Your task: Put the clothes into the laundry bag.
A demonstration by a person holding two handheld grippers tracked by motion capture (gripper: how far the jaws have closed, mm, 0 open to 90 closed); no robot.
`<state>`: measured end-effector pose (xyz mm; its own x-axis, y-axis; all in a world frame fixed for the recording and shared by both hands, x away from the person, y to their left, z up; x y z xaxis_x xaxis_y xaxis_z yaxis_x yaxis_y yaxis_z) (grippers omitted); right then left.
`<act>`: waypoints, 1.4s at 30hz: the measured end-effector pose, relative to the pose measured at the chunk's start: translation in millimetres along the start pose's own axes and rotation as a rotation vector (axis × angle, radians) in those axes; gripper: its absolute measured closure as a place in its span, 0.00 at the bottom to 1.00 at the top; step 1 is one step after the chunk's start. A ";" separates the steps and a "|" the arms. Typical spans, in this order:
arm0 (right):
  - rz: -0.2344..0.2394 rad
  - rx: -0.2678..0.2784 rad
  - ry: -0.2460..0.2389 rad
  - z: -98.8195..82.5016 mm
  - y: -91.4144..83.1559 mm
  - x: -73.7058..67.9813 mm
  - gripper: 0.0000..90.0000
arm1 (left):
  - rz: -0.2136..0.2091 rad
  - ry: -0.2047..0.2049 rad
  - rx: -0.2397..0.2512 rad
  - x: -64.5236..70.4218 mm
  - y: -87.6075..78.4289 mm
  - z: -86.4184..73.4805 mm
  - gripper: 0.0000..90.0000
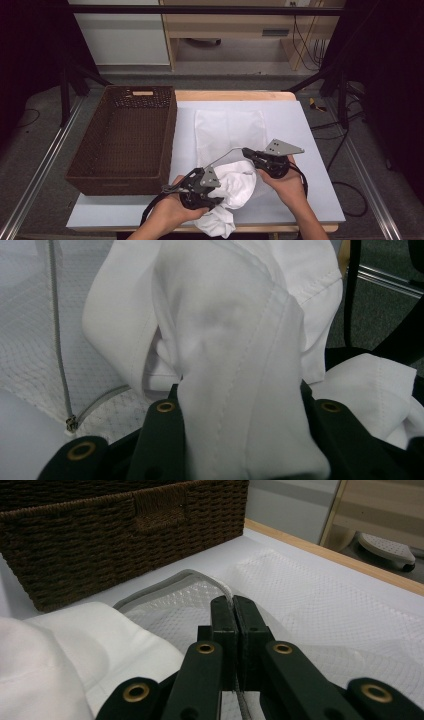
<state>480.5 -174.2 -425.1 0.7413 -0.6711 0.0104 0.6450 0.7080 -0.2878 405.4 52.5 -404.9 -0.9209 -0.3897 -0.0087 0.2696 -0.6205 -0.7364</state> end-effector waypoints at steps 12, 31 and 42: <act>-0.002 0.000 -0.007 0.4 -2.2 0.3 0.99 | 0.025 -0.026 -0.011 -9.0 10.5 0.3 0.71; 0.008 -0.010 -0.052 4.6 -0.7 -7.1 0.99 | 0.073 -0.118 -0.015 -34.7 32.1 -4.7 0.71; 0.020 -0.010 -0.051 7.0 5.1 -12.3 0.99 | 0.099 -0.151 0.040 -35.8 39.2 10.6 0.71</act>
Point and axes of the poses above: each handheld gripper's, and its own axes: y roughly forward along the jaws, z roughly out of its top, x roughly to its right, the point moved 2 cm from there along y, roughly forward along the jaws, and after that the axes turned 4 degrees about x, right-handed, at the moved point
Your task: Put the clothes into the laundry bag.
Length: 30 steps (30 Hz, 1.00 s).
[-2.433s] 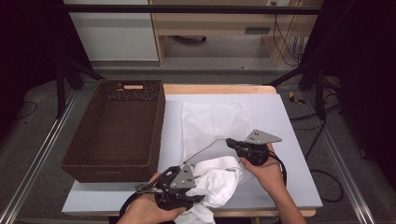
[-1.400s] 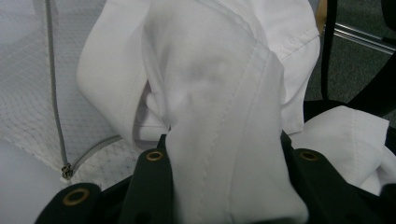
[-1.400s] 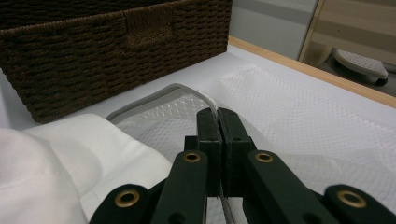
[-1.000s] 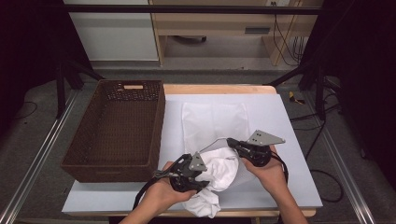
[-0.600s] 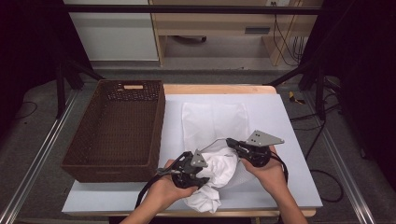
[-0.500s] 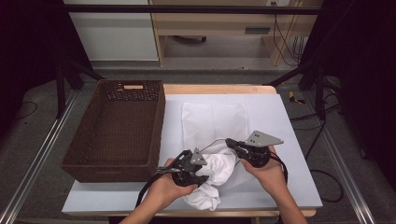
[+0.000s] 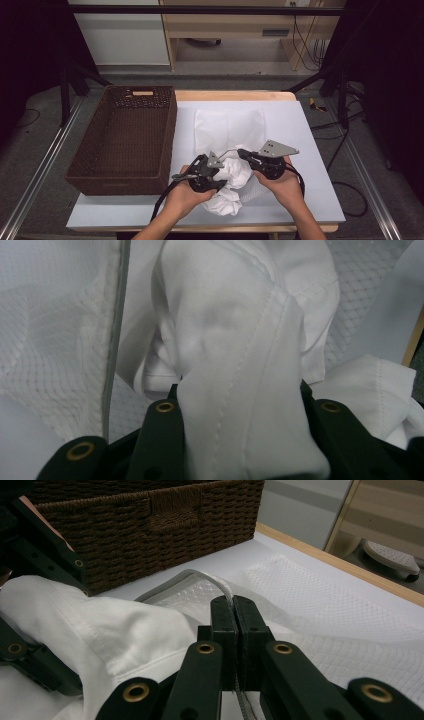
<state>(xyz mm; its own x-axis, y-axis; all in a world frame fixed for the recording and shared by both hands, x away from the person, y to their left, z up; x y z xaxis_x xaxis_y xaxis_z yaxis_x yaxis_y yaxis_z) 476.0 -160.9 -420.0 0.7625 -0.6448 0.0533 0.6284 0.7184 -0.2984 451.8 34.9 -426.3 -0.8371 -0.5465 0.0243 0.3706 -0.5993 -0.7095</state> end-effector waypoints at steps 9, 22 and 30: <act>0.010 0.007 0.004 0.3 0.3 -1.2 0.99 | 0.015 -0.045 0.049 -2.6 12.7 11.8 0.71; 0.022 0.013 0.008 0.8 -0.3 -2.2 0.99 | 0.065 -0.072 0.073 -9.2 25.6 13.9 0.71; 0.023 0.010 0.009 0.1 -0.2 -2.6 0.99 | 0.124 -0.075 0.094 -13.6 32.4 15.5 0.71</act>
Point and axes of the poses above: each handheld gripper's, and its own axes: y roughly forward along the jaws, z roughly out of its top, x roughly to its right, the point moved 2 cm from there along y, roughly forward along the jaws, and after that the axes turned 4 degrees about x, right-handed, at the moved point
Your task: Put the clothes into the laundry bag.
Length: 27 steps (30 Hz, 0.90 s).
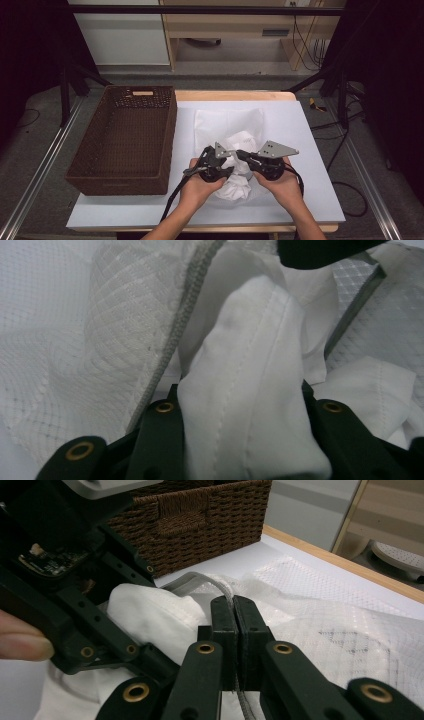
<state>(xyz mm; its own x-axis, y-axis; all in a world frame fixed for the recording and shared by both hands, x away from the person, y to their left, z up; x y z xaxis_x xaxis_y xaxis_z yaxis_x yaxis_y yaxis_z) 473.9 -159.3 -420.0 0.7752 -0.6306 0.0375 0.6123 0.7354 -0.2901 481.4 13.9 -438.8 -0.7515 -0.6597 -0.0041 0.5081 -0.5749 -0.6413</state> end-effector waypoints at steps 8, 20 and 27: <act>-0.001 -0.011 0.003 -4.2 1.0 1.0 0.99 | 0.064 0.036 0.006 0.9 12.7 -3.5 0.70; -0.013 -0.033 0.006 -10.7 2.4 4.7 0.98 | 0.082 0.030 0.031 2.8 20.2 -9.4 0.54; -0.028 -0.035 0.016 -14.2 2.8 8.1 0.97 | 0.065 -0.006 0.106 3.5 8.0 -9.6 0.36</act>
Point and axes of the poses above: each handheld gripper's, and its own axes: y roughly forward along the jaws, z roughly out of its top, x roughly to its right, the point moved 2 cm from there along y, roughly forward along the jaws, and after that the axes turned 4 degrees about x, right-handed, at the moved point
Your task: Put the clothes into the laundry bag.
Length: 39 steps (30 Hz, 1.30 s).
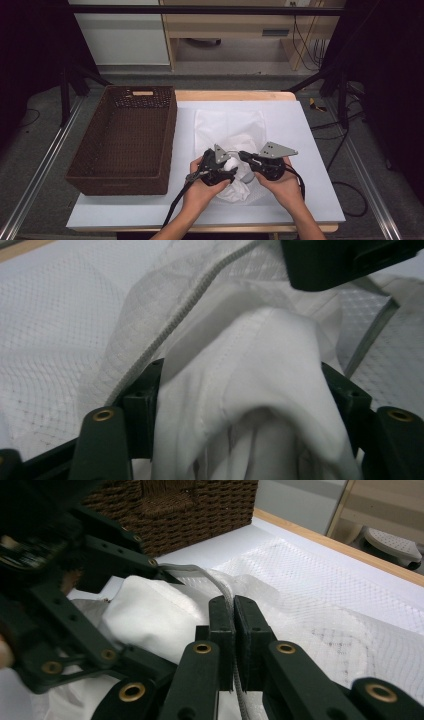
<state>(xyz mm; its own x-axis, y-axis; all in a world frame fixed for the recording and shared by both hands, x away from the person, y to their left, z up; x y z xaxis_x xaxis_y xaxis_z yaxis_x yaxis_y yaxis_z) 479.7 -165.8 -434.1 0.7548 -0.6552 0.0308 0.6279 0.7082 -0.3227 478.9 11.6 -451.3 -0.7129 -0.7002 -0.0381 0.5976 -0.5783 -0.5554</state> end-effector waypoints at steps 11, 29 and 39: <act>-0.013 0.004 0.019 -3.7 -3.0 3.3 0.97 | -0.032 0.022 0.109 9.9 -25.5 4.2 0.30; -0.015 0.007 0.017 -6.8 -8.3 -4.2 0.98 | -0.092 0.004 0.175 11.9 -87.2 -16.2 0.55; -0.027 0.016 0.011 -5.8 -9.6 -10.8 0.98 | -0.127 -0.037 0.073 5.8 -95.4 -48.5 0.86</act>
<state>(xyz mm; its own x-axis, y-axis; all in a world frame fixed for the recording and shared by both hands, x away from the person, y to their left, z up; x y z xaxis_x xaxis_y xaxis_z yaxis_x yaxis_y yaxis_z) 464.5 -167.1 -436.8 0.7354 -0.6770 0.0293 0.6513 0.6942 -0.3063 399.9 83.0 -438.8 -0.7712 -0.6337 0.0600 0.5297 -0.6912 -0.4915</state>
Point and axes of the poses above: each handheld gripper's, and its own axes: y roughly forward along the jaws, z roughly out of its top, x roughly to its right, the point moved 2 cm from there along y, roughly forward along the jaws, and after that the axes turned 4 degrees about x, right-handed, at the moved point
